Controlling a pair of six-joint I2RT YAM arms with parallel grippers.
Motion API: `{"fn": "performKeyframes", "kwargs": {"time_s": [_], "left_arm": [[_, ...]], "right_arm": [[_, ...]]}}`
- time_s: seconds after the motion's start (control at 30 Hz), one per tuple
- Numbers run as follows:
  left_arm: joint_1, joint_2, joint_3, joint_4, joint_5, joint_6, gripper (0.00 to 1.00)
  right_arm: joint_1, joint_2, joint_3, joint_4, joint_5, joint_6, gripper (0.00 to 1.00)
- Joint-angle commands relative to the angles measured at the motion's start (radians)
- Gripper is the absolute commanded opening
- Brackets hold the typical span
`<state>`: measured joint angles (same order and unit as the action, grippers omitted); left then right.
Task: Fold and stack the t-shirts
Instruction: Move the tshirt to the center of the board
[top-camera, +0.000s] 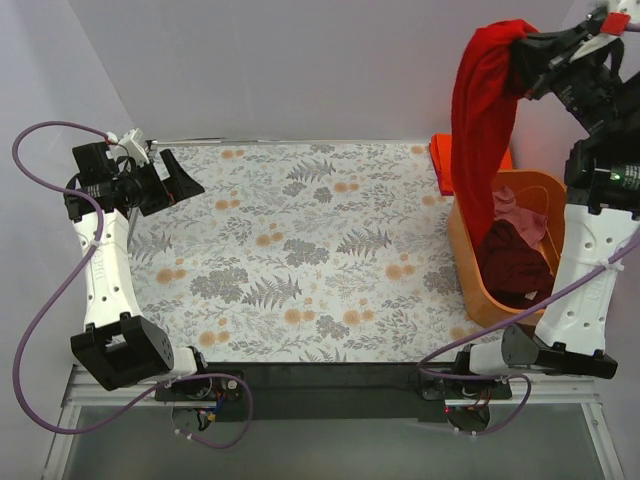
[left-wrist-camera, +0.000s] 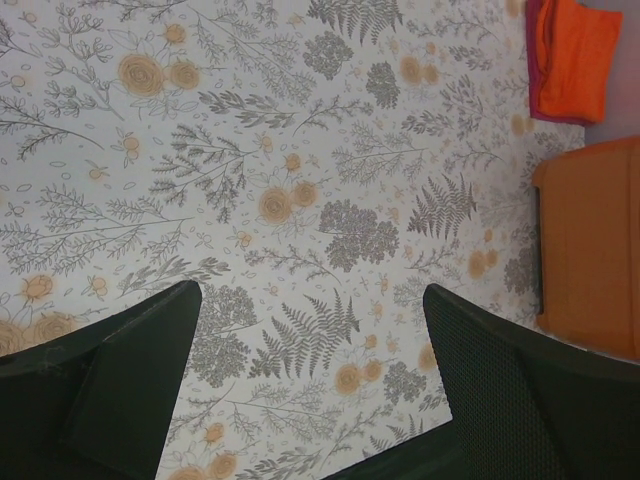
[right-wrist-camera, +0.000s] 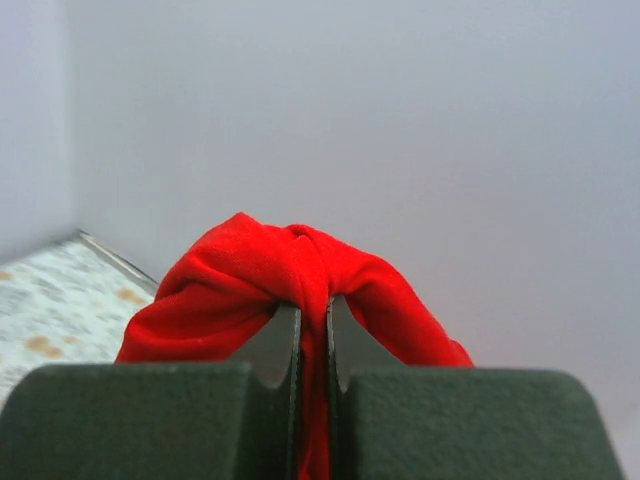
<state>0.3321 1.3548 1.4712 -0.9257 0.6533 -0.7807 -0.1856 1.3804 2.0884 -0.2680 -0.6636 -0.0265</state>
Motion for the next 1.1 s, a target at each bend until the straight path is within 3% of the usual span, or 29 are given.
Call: {"fn": "performKeyframes", "kwargs": {"time_s": [0.0,0.3,0.4,0.63,0.7,0.77,0.8,0.87,1.0,1.07], "left_arm": [[-0.001,-0.008,0.032,0.054,0.031,-0.041,0.93],[-0.001,-0.025,0.003,0.096,0.034,-0.086,0.93],[0.001,-0.031,-0.003,0.103,0.029,-0.085,0.93],[-0.001,-0.052,-0.023,0.074,0.017,-0.016,0.93],[-0.001,-0.048,-0.022,0.022,0.064,0.066,0.93],[-0.001,-0.04,-0.023,-0.053,0.12,0.191,0.93],[-0.001,-0.04,-0.032,-0.077,0.144,0.237,0.93],[-0.002,-0.048,-0.058,-0.148,0.219,0.378,0.93],[-0.057,-0.066,-0.147,-0.234,0.186,0.567,0.93],[-0.149,-0.078,-0.202,-0.258,0.109,0.624,0.93]], "right_arm": [[0.183,0.048,0.059,0.301,-0.033,0.158,0.01],[0.527,0.118,0.13,0.501,0.167,0.128,0.01],[0.61,0.106,0.04,0.513,0.177,0.094,0.01],[0.707,-0.052,-0.531,0.481,0.179,0.042,0.01],[0.707,-0.089,-0.729,0.432,0.212,-0.031,0.02],[0.706,-0.131,-0.856,0.374,0.277,-0.105,0.23],[0.701,-0.141,-0.954,0.29,0.297,-0.146,0.48],[0.693,-0.147,-1.036,0.12,0.369,-0.22,0.7],[0.647,-0.156,-1.109,-0.043,0.36,-0.291,0.77],[0.635,-0.167,-1.123,-0.141,0.354,-0.348,0.9]]}}
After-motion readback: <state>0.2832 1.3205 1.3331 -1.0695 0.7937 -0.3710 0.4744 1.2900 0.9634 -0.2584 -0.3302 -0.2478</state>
